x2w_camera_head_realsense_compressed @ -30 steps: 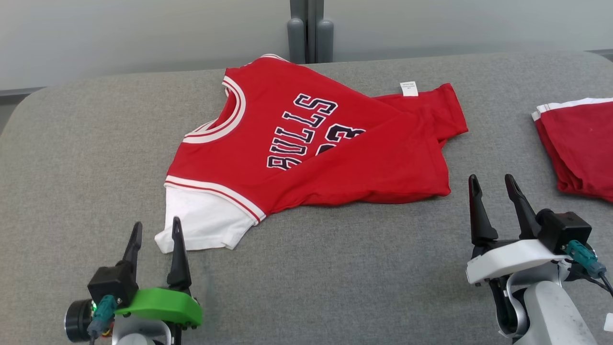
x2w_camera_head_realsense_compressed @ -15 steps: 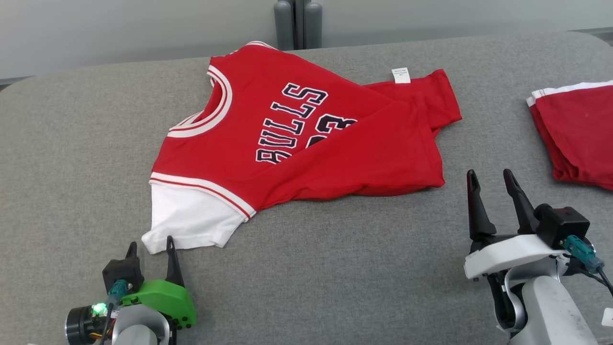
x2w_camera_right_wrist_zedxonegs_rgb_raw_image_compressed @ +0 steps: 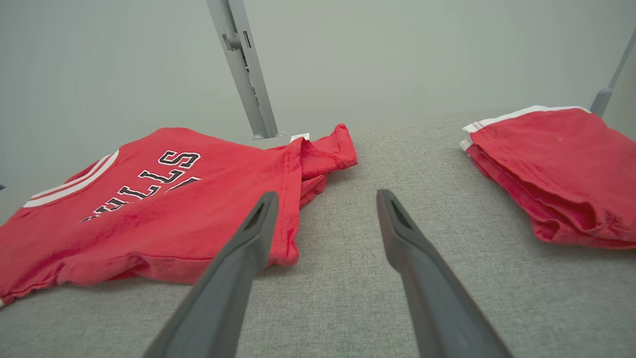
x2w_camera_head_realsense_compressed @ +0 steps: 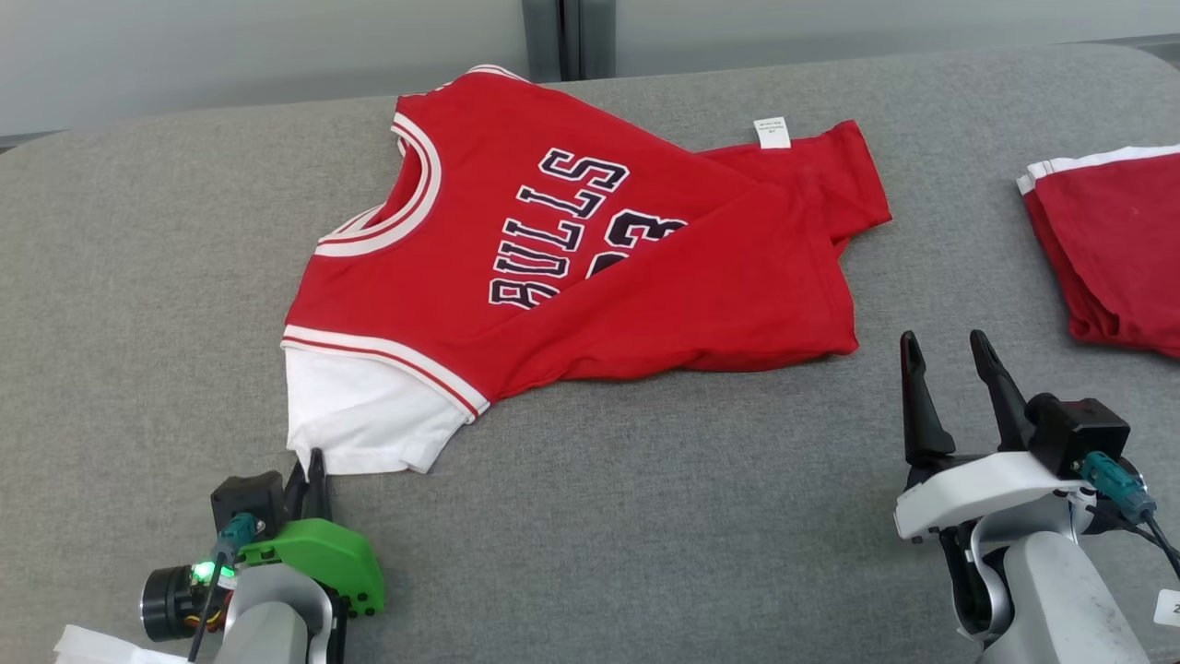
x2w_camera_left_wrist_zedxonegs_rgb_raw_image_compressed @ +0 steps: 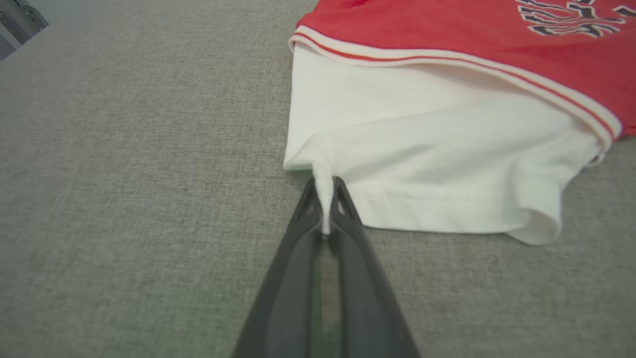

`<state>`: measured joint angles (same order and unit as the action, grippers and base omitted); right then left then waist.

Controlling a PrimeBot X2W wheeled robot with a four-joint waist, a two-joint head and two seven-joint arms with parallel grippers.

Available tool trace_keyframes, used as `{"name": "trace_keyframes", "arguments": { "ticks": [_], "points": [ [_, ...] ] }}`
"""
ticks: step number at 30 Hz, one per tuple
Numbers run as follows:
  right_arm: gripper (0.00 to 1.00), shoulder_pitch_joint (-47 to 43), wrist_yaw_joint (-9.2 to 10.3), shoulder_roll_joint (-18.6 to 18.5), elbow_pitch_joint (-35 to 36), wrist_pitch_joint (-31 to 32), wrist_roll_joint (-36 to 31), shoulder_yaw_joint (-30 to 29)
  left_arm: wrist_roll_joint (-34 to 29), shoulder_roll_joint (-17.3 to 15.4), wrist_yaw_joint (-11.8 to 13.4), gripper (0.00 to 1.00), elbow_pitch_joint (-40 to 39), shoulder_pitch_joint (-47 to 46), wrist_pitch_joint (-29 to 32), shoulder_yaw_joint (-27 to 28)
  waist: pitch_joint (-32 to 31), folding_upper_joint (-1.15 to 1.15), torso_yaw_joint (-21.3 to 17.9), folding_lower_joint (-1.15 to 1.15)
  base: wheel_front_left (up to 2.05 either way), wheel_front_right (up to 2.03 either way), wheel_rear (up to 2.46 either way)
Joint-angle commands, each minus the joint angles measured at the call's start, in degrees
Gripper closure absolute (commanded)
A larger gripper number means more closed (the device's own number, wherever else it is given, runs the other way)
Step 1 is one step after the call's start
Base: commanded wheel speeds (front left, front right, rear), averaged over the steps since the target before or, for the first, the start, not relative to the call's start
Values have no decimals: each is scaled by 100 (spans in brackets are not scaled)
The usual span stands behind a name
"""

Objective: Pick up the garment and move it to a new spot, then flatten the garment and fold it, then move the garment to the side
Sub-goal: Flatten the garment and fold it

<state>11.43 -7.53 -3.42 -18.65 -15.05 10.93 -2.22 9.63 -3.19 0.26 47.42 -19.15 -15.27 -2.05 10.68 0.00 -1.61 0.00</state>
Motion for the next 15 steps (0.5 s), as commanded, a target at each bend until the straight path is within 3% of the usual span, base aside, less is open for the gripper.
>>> {"name": "trace_keyframes", "arguments": {
  "ticks": [1,10,15],
  "points": [
    [0,61,10,2,-70,-16,-18,-2,30,-46,-14,100,-100,50,18,38,-29,0,53,0,0,0,0],
    [0,237,10,-129,-789,-15,98,112,76,15,-82,100,-1465,592,13,31,-163,0,391,0,0,0,0],
    [0,451,10,-243,-1365,32,231,256,250,18,-52,100,-2017,906,13,-287,-185,0,537,0,0,0,0]
  ]
}}
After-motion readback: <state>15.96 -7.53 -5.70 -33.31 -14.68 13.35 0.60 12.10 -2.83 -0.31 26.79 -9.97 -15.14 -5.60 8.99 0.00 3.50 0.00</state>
